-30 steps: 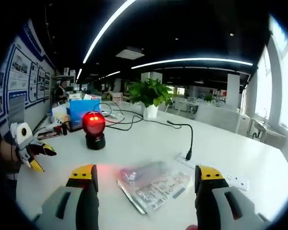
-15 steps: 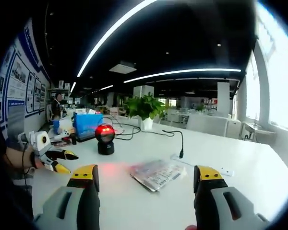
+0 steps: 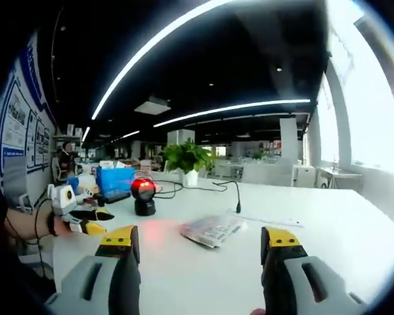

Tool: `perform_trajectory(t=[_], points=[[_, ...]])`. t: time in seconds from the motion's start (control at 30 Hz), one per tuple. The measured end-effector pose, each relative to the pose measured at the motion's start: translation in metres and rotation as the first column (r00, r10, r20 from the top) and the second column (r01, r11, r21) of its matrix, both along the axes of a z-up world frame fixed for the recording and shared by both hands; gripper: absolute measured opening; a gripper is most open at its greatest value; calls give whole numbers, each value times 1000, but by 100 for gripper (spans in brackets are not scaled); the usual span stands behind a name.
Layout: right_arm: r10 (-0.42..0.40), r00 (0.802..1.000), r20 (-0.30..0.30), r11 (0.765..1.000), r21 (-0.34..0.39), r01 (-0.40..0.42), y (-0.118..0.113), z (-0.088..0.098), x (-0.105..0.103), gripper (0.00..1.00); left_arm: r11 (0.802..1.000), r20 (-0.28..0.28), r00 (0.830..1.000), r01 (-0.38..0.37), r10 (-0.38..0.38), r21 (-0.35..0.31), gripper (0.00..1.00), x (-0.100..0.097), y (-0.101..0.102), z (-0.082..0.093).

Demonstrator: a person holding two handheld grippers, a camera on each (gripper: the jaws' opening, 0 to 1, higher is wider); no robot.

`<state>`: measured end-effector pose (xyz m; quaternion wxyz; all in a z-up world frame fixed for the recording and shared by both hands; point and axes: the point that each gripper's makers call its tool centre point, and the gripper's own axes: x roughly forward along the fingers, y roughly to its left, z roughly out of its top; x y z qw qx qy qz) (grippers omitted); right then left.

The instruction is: Clip sheet goods on table flip sheet goods clip sheet goods scan sheet goods put sheet goods back to table

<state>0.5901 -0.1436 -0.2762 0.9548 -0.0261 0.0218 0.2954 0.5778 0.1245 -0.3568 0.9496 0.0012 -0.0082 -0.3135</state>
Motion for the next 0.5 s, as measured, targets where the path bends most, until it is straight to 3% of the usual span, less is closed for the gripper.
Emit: perform_trajectory(t=[0.4, 0.5], points=[[-29, 999, 43, 999, -26, 30, -6, 20, -22, 70, 999, 11, 1000, 12, -13, 40, 36, -4, -5, -3], [-34, 997, 65, 999, -28, 36, -9, 17, -26, 70, 999, 14, 1000, 15, -15, 33, 36, -5, -6, -2]])
